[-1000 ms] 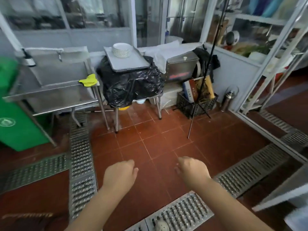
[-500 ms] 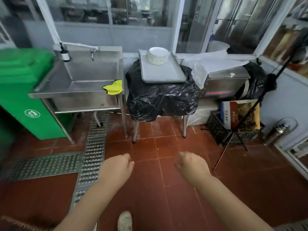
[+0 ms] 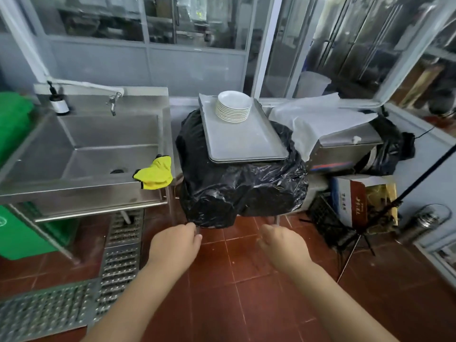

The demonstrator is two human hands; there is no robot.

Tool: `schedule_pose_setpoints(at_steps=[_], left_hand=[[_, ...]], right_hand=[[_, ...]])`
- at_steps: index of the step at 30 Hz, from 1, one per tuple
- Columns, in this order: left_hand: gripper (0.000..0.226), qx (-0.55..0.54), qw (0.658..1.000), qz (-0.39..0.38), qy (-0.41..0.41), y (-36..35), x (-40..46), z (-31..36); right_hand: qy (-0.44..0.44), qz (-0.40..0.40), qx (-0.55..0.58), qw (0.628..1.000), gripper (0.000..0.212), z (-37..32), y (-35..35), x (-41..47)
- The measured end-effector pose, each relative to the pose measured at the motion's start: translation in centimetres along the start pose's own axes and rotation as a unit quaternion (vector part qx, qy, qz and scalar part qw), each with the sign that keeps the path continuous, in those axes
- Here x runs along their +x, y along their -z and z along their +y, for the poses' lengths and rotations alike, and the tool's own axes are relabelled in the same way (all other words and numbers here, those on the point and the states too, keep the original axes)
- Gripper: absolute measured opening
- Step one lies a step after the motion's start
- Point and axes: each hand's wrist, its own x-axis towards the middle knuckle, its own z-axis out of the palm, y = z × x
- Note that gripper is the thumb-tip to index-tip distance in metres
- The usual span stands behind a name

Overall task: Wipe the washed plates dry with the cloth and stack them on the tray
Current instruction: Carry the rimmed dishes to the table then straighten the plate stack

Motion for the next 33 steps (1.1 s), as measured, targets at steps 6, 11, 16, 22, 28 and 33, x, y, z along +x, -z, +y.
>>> schedule_pose_setpoints(at_steps=[6,11,16,22,28,33], left_hand=[[0.024,-0.003,1.000,-0.021,-0.009,-1.5,11.1,0.7],[0.024,0.005,1.000,-0.018,0.000,-3.5,21.5,2.8],[0.025,0.009,0.999,-0.029,0.026,-3.9,31.9,6.8],[0.024,-0.021,0.998,-0.022,0.048,-3.7,42.8,8.3],[0.025,-0.028,0.997,0.001,0.066,-3.9,52.0,7.0],[0.028,-0.032,0.998,0.009,0.056,-4.4,61.5,4.8]], right_hand=[[-0.025,-0.017,0.006,1.000,0.017,2.8,-0.7,10.0],[-0.023,-0.015,0.021,0.999,0.022,7.1,-1.1,20.3],[0.003,-0.024,0.006,1.000,0.022,12.2,0.2,30.5],[0.029,-0.035,0.020,0.999,0.024,16.0,2.3,42.7],[0.037,-0.030,0.041,0.998,0.028,16.1,2.5,52.5],[0.004,-0.006,0.033,0.999,0.029,15.7,2.2,61.1]])
